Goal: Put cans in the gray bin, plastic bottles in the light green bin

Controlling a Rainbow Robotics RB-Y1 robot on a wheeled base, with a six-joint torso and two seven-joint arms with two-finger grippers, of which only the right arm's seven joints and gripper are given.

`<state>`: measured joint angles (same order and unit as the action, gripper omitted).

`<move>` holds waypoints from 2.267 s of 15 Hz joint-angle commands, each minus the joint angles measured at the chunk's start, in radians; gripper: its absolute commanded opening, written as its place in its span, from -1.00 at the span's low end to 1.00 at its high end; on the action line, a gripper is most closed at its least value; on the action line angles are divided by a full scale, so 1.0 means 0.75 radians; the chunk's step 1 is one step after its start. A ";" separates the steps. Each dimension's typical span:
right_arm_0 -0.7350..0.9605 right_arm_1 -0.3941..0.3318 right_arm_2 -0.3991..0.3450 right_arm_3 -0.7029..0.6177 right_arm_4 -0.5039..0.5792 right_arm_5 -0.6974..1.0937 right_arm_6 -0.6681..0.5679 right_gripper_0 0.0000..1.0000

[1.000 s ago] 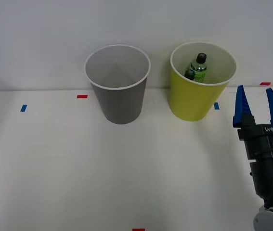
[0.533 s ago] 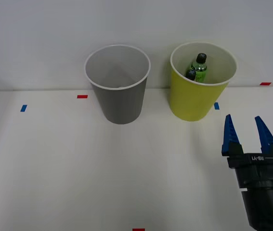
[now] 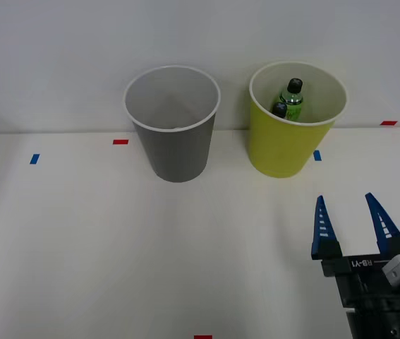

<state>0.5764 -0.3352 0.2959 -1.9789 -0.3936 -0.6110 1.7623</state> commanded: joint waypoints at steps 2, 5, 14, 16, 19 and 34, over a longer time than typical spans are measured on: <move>0.117 -0.011 -0.035 0.000 0.112 -0.024 -0.030 0.51; 0.187 -0.009 -0.035 0.002 0.193 -0.024 -0.049 0.51; 0.365 0.130 -0.108 0.045 0.539 -0.102 -0.617 0.51; 0.346 0.163 -0.167 0.151 0.645 -0.218 -0.793 0.51; 0.336 0.238 -0.270 0.301 0.848 -0.400 -1.043 0.51; 0.318 0.469 -0.581 0.526 1.171 -0.779 -1.123 0.51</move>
<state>0.8204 0.0173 -0.1286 -1.5856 0.4707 -1.1958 0.9173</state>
